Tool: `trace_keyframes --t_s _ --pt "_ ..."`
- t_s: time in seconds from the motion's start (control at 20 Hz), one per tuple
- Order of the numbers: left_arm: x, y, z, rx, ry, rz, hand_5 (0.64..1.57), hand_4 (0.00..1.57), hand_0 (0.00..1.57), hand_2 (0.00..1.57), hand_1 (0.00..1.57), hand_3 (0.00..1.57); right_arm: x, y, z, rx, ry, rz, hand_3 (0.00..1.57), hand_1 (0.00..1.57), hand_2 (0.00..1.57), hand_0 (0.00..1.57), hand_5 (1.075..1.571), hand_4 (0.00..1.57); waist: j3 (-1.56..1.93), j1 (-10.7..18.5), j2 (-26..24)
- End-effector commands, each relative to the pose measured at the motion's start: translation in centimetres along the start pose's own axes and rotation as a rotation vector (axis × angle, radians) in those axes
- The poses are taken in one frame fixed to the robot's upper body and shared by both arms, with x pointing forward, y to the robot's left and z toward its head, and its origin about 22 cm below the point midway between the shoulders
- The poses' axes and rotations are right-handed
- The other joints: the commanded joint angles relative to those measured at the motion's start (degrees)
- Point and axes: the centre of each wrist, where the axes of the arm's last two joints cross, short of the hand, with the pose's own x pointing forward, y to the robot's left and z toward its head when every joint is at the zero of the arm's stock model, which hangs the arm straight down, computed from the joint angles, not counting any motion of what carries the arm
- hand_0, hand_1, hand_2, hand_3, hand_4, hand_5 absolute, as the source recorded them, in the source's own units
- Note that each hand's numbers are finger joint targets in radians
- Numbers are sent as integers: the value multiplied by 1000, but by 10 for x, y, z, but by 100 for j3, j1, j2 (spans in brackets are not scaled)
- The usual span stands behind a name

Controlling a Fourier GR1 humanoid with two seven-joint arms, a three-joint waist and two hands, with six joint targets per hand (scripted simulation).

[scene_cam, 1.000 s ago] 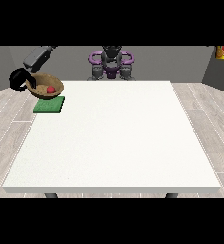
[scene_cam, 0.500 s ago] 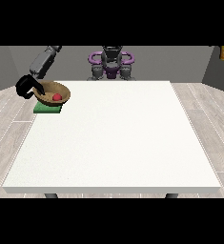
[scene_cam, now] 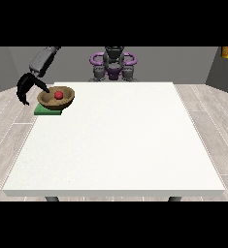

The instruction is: Pick the cup and pour the ball into the bowl, then pick the bowl and place it on the pad

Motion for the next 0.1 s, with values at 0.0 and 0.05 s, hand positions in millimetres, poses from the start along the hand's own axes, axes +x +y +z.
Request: trace_keyframes --t_s 0.0,0.05 --pt "-21 -14 5 2 59 3 1569 1190 0 0 0 0 24 -19 -3 11 26 53 0 0 0 0 1383 0 -4 -101 -442" --pt "-43 -8 18 23 120 2 1569 1190 0 0 0 0 42 -12 -3 46 12 63 0 0 0 0 1375 200 -13 -254 -674"
